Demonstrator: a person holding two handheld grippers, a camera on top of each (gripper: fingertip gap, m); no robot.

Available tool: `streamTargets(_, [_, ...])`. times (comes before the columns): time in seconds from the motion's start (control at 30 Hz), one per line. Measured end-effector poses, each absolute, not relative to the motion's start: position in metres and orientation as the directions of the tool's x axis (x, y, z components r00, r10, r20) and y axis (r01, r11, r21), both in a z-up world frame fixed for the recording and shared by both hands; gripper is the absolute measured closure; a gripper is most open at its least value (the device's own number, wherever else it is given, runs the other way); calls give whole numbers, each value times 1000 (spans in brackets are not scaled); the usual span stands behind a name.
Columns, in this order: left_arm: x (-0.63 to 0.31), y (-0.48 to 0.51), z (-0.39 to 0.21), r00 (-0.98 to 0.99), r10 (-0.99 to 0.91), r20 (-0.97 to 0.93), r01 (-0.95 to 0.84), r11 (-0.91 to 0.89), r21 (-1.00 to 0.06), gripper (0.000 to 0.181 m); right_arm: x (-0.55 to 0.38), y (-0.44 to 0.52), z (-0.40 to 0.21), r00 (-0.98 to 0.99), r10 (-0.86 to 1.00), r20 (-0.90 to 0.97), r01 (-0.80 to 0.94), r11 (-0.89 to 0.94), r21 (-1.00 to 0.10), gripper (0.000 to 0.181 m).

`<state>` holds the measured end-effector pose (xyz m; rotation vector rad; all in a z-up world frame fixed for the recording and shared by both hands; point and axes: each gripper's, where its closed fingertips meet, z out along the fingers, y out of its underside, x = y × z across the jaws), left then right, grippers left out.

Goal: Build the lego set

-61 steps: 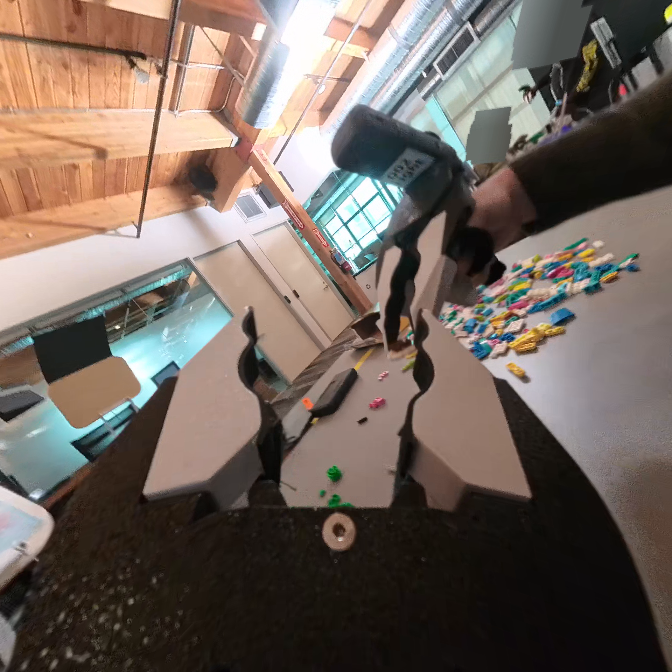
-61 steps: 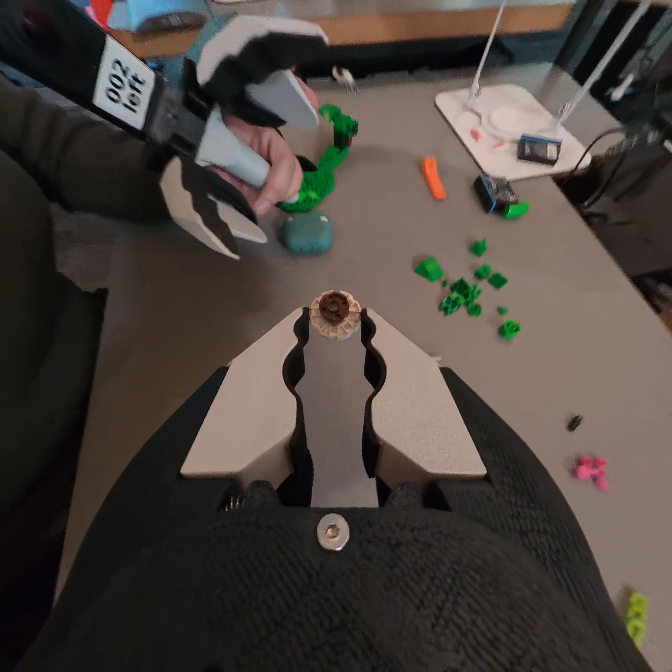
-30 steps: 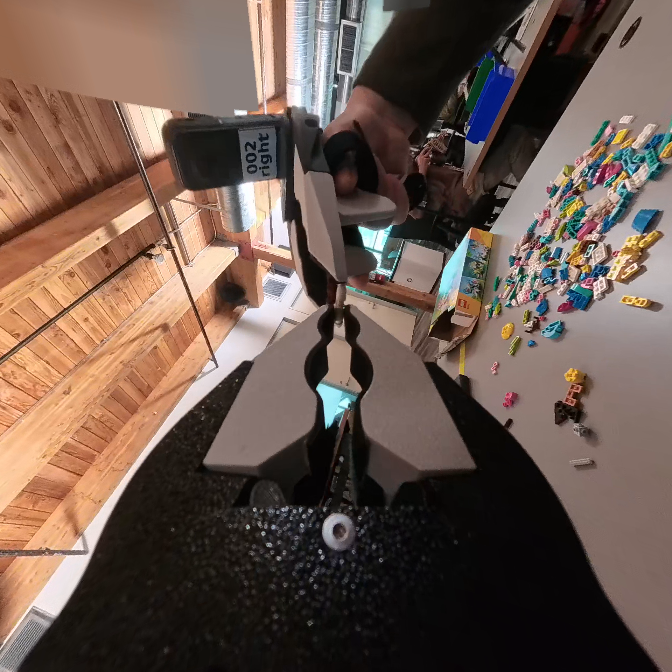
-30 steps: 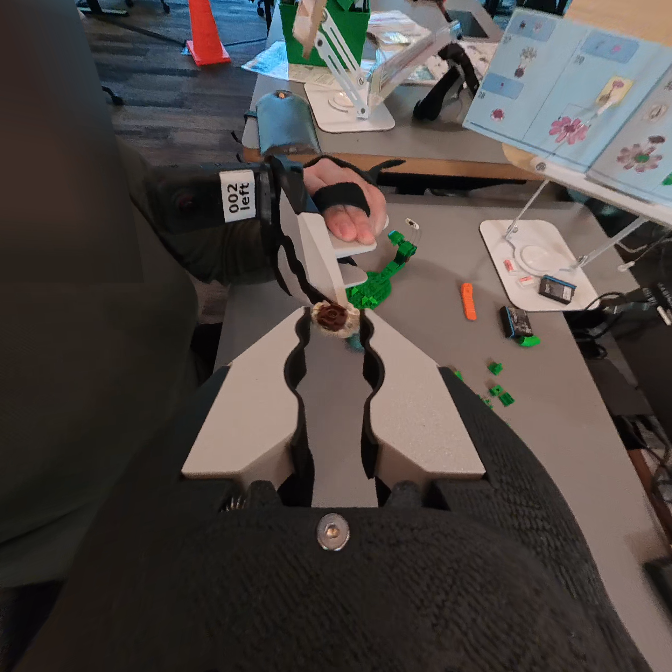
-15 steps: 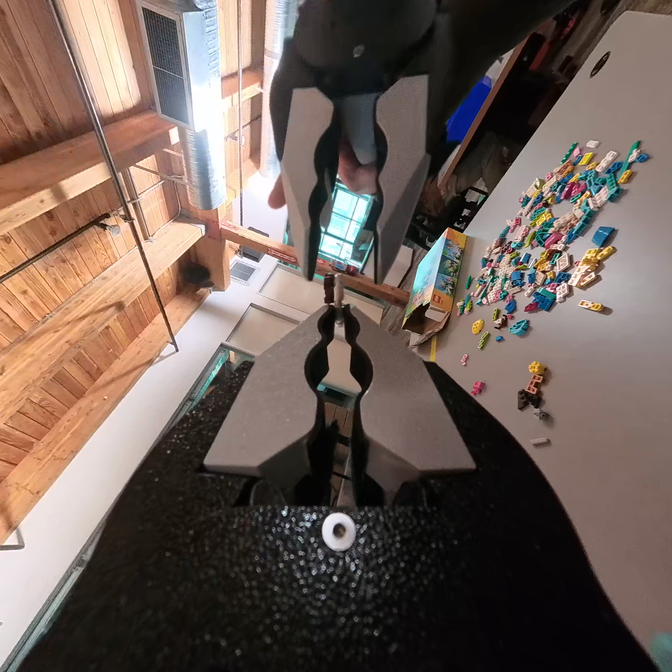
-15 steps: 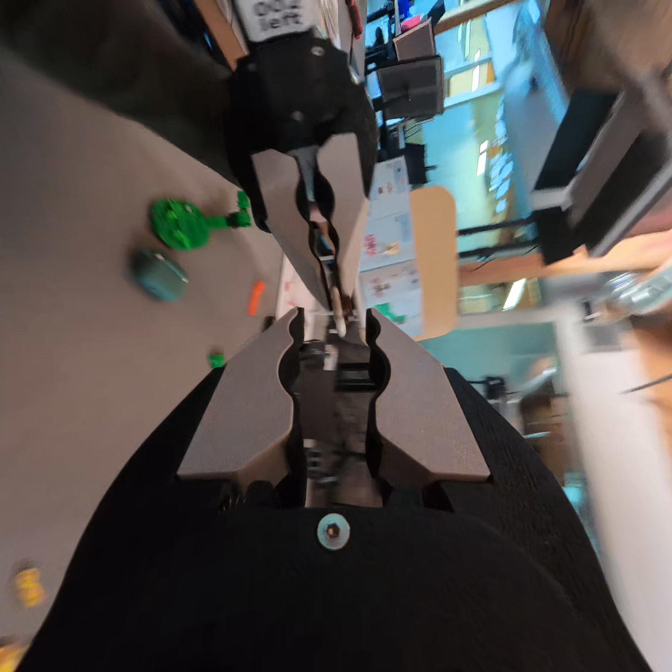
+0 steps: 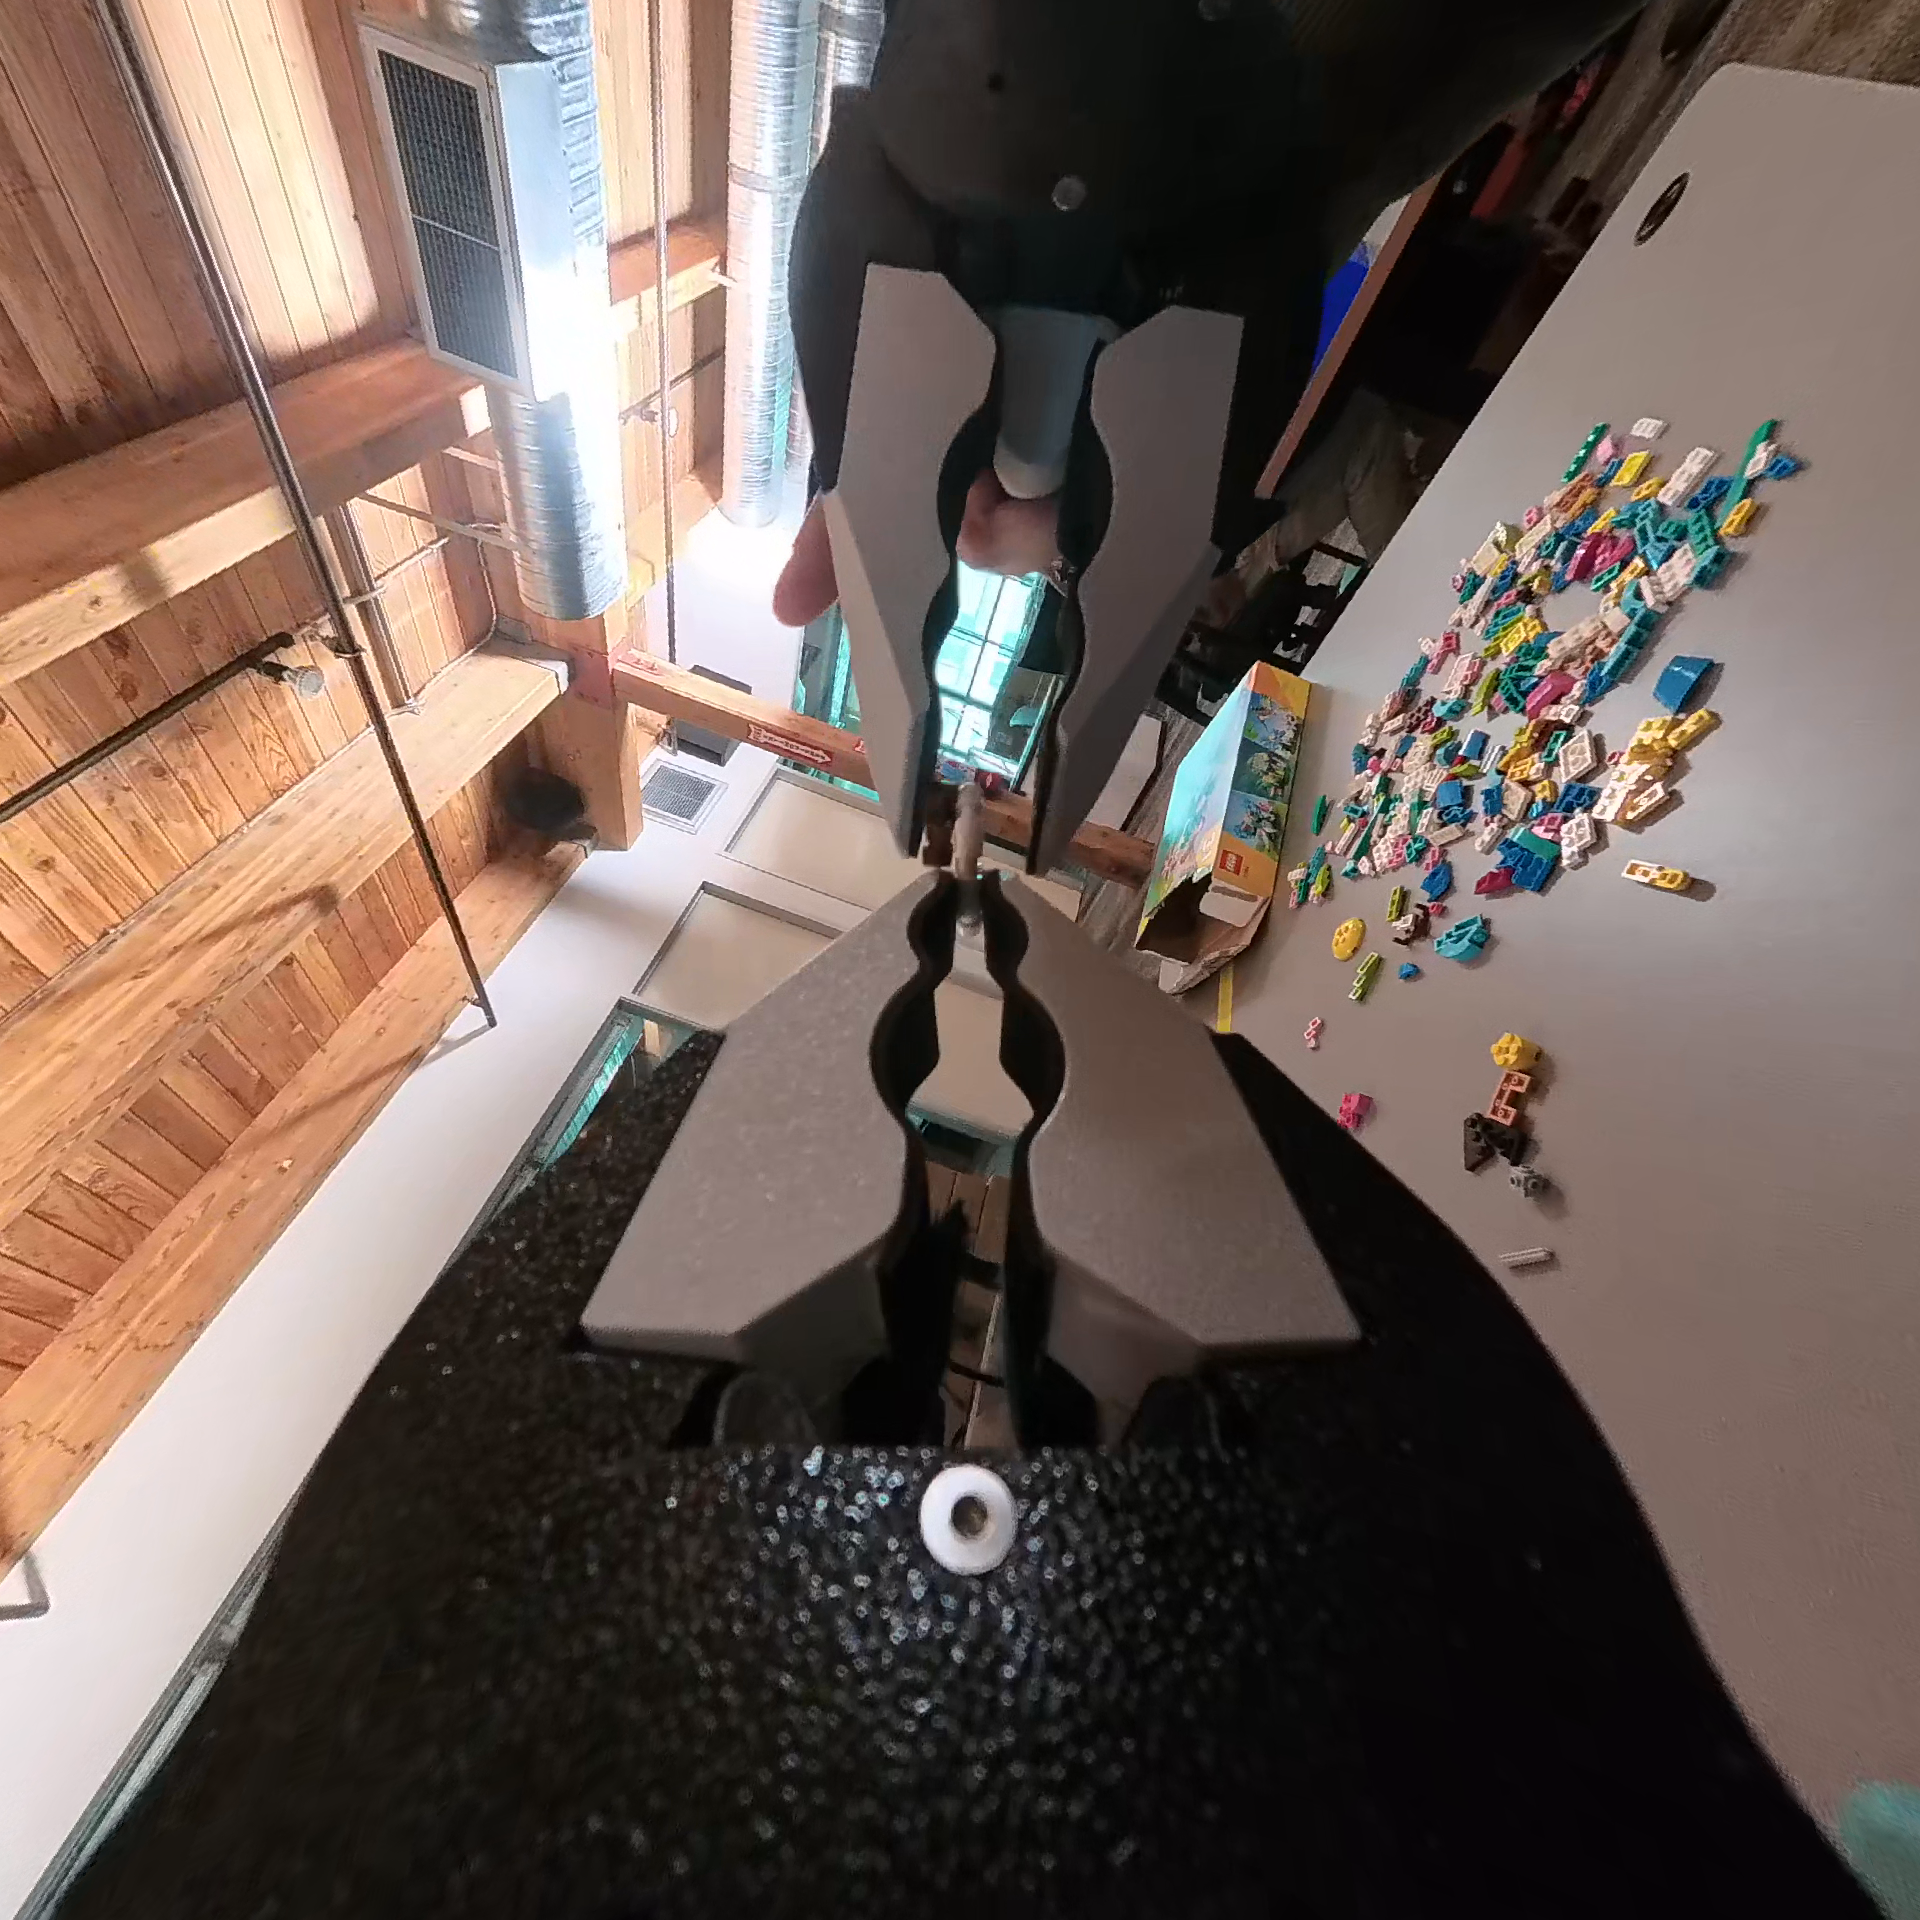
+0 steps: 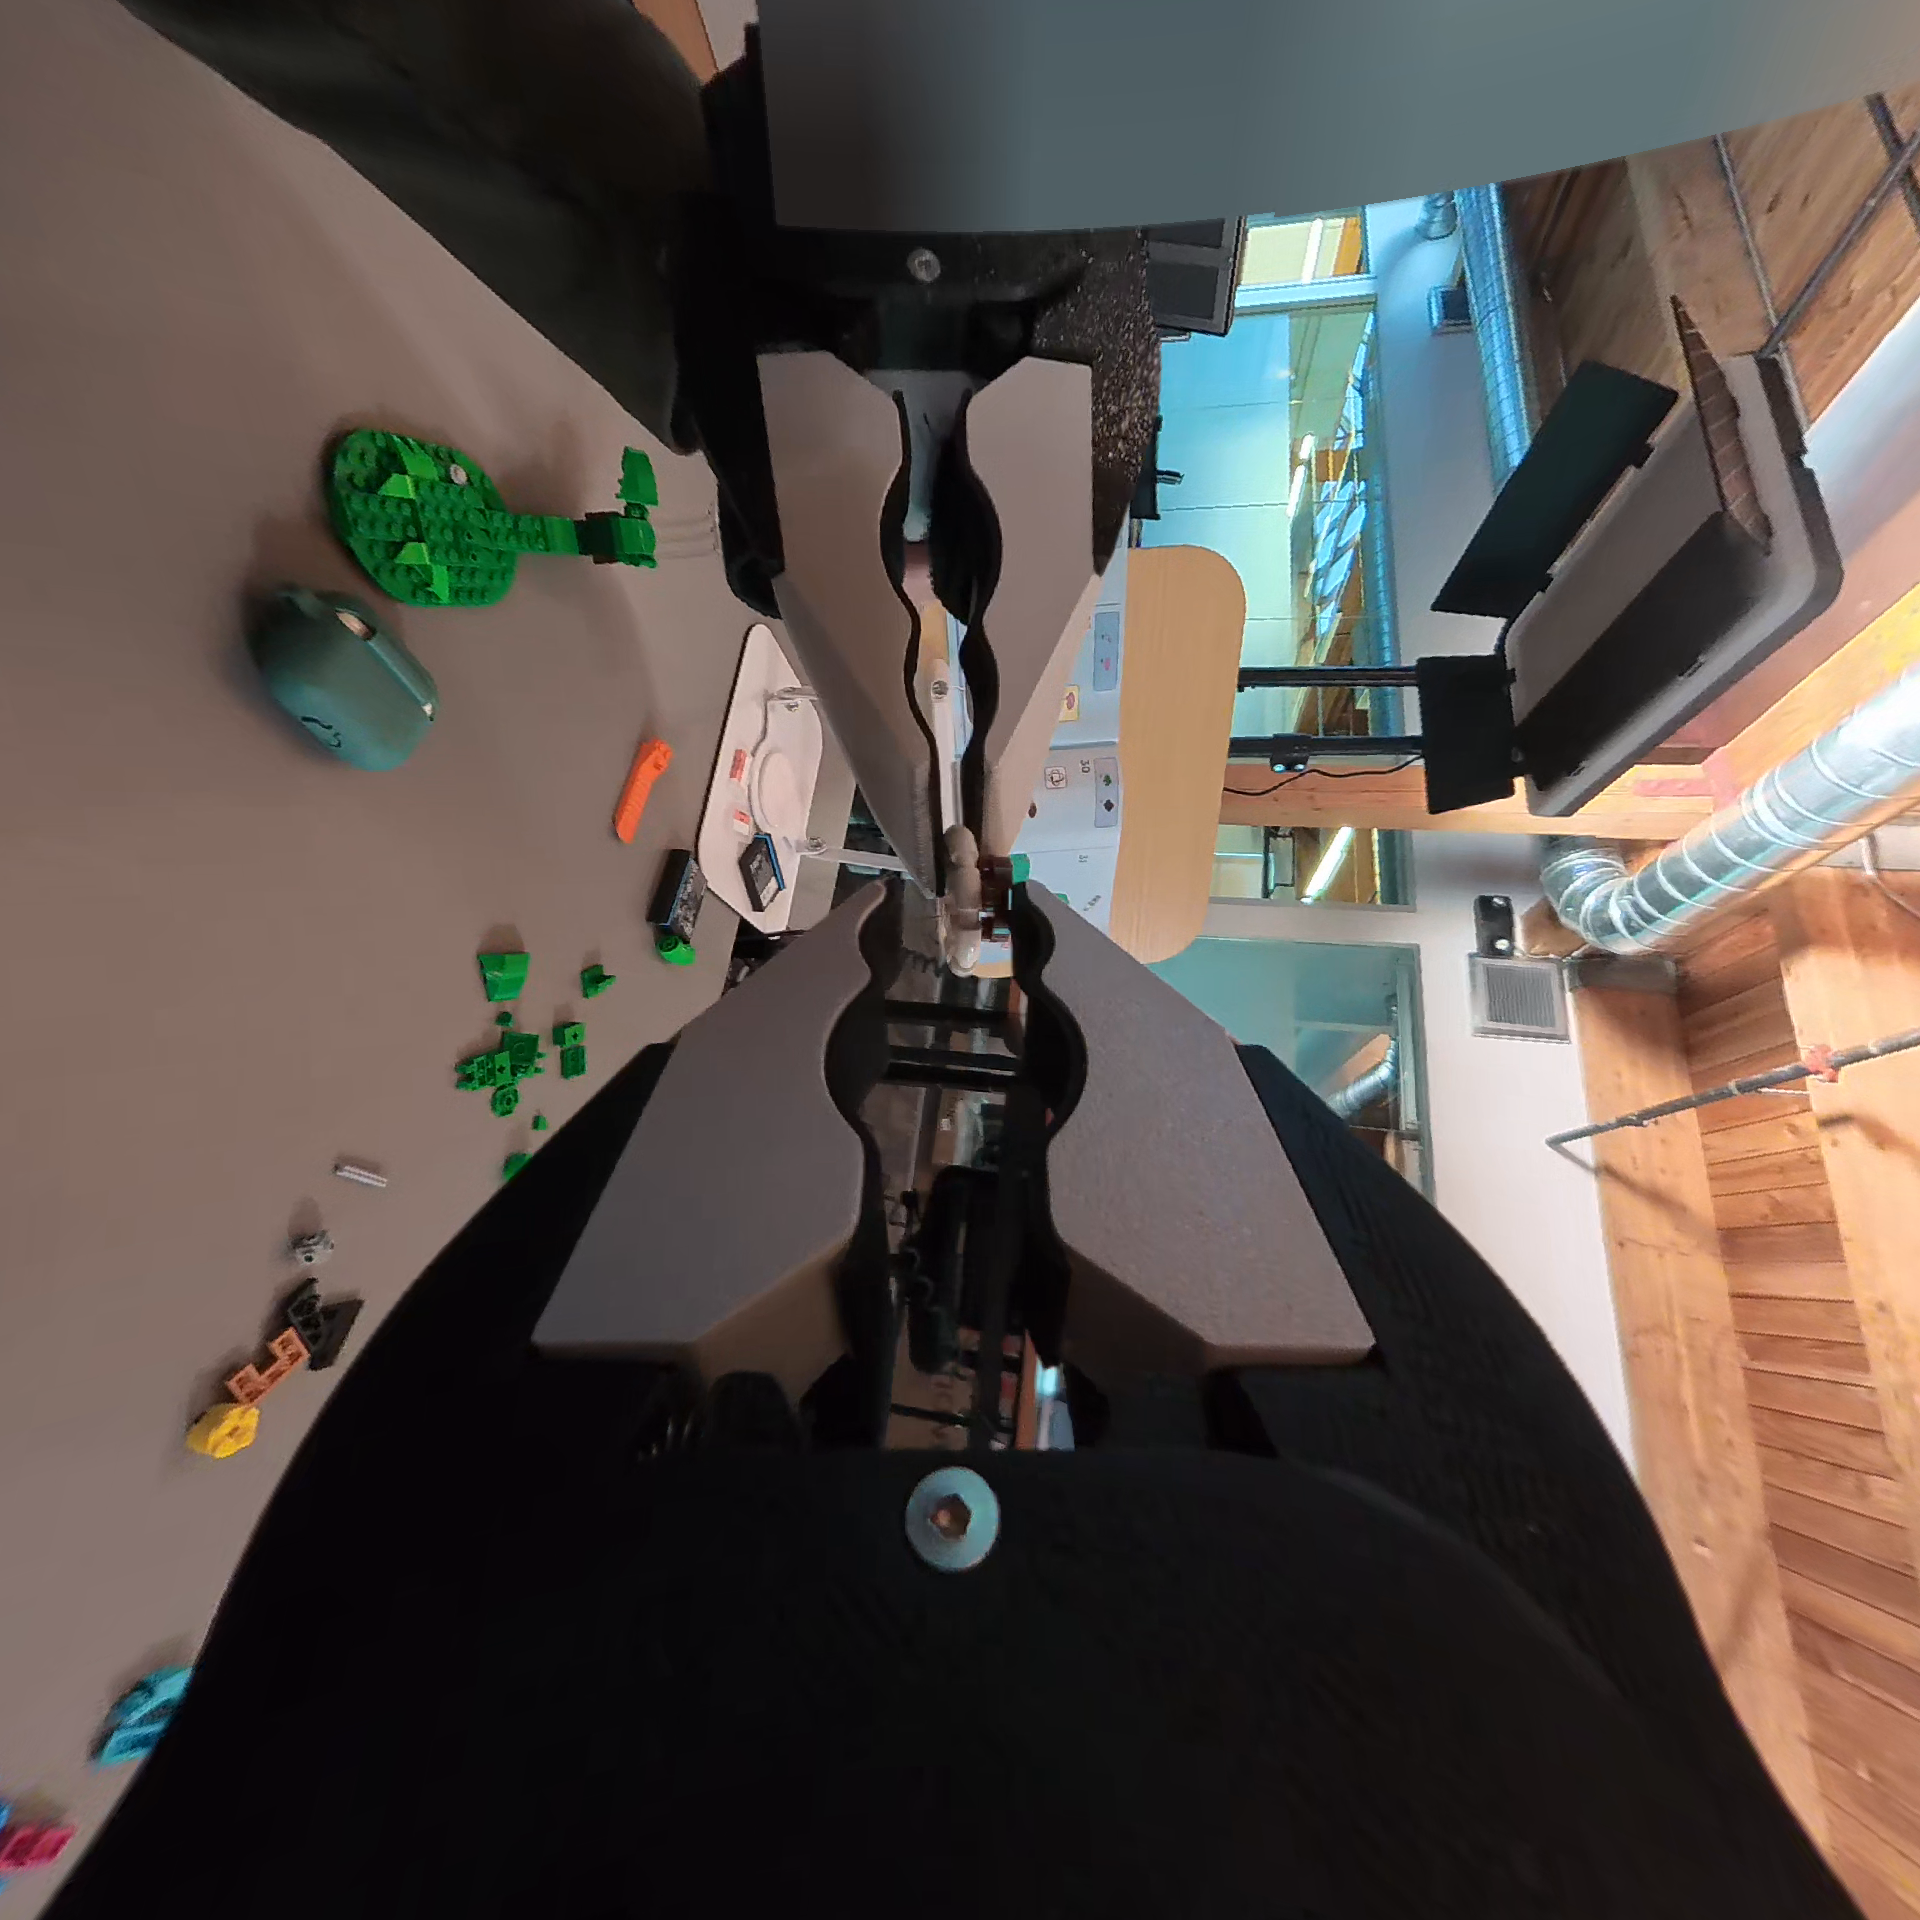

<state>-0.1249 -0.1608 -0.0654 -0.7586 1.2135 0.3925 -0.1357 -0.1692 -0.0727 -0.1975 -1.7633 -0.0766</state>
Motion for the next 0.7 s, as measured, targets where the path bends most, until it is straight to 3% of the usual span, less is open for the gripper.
streamTargets(0.17, [-124, -165, -65, 319, -108, -942, -625, 723, -294, 179, -138, -175, -68, -153, 48, 987, 168, 986, -22, 167])
streamTargets(0.5, [-125, -175, -55, 371, -127, -920, -549, 769, -328, 175, -137, -184, -60, -136, 139, 981, 126, 985, -122, 172])
streamTargets(0.7, [-129, -177, -56, 339, -96, -936, -576, 765, -287, 177, -136, -189, -57, -142, 173, 975, 101, 982, -160, 173])
